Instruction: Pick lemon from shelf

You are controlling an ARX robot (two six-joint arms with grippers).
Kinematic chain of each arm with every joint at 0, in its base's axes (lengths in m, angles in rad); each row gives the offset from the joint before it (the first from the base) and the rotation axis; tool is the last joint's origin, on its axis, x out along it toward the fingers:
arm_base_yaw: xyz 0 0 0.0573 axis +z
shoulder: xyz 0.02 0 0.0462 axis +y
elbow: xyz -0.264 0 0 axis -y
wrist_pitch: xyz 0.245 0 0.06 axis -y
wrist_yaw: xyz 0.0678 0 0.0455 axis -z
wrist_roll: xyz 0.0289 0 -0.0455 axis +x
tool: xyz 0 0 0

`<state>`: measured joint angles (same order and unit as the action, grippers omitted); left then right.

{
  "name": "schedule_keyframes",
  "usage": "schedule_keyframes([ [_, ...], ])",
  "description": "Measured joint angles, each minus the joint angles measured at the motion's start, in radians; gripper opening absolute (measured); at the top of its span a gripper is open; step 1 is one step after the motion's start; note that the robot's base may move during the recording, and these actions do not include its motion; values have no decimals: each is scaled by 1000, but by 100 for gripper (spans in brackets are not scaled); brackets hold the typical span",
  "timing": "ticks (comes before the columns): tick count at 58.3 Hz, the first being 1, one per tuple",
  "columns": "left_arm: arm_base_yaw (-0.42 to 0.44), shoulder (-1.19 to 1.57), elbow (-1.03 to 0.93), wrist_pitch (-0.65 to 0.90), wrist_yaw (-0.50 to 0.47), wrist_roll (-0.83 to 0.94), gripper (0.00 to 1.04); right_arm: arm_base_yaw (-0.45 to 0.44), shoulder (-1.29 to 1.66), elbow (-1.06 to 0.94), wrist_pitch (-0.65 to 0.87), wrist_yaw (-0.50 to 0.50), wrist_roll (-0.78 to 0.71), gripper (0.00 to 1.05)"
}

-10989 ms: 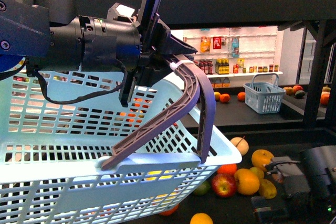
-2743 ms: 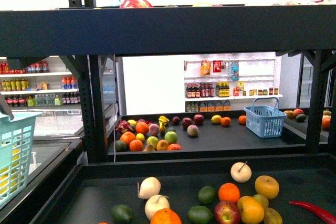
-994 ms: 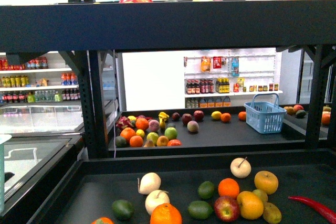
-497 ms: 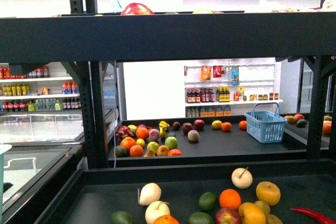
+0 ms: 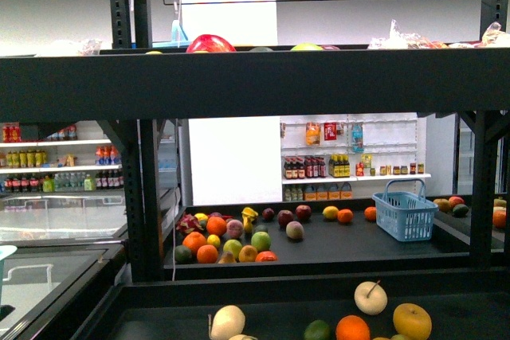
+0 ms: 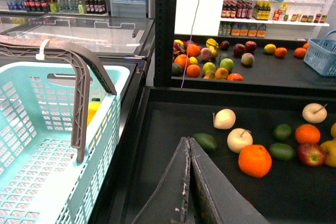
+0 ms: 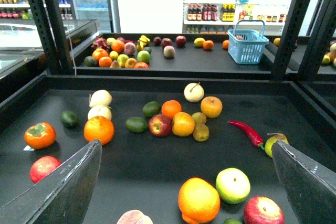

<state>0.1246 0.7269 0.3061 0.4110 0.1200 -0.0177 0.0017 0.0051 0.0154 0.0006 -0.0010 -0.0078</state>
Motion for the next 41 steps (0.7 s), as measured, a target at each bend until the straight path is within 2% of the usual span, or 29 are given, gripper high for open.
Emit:
schedule_keyframes([
  [9,-32,-71,-78,10,-24,3,3,0,0,0,0,1,0,97],
  [12,-74,-97,-105,10,-97,4,3,0,0,0,0,0,0,97],
  [17,-119,-141,-142,8,-111,6,3,0,0,0,0,0,0,97],
  [41,-122,-316,-239,-69,-118,6,3,0,0,0,0,0,0,97],
])
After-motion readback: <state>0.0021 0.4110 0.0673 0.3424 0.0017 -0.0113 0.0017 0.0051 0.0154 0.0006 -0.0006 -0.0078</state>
